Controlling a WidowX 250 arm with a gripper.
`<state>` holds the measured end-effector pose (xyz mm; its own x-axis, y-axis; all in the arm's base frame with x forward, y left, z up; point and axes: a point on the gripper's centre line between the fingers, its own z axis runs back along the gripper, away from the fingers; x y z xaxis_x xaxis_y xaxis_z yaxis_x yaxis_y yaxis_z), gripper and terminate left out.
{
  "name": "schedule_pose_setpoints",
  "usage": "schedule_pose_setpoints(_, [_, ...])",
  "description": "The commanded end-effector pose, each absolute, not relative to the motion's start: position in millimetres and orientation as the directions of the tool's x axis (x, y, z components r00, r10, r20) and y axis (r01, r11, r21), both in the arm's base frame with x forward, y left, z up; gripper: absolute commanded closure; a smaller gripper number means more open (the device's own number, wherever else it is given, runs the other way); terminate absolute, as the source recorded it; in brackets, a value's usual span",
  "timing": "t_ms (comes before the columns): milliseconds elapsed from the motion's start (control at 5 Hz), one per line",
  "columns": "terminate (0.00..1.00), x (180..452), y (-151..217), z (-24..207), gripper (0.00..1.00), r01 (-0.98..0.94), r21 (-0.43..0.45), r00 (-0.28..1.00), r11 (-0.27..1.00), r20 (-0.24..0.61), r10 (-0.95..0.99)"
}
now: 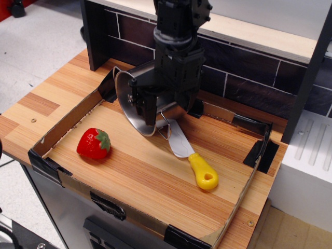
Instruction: Upright metal pot
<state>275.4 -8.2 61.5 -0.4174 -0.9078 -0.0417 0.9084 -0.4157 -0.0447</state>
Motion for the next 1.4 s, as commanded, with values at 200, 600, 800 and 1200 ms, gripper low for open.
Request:
schedule_pose_setpoints(200, [0.0,288.1,0.6,50.0,0.0,0.931,-0.042,-0.364,-0.362,-0.066,-0.929])
schedule_pose_setpoints(600, [0.0,290.6,10.3,56.9,1.0,0.933,-0.063,-0.358,-0.355,-0.041,-0.933])
schedule_pose_setpoints(800, [0.0,291.6,14.2,63.7,1.0,0.926,-0.122,-0.366,-0.356,-0.064,-0.929])
schedule_pose_setpoints(1200, [0.0,287.0,18.6,86.0,1.0,0.916,-0.335,-0.27,-0.221,-0.107,-0.957])
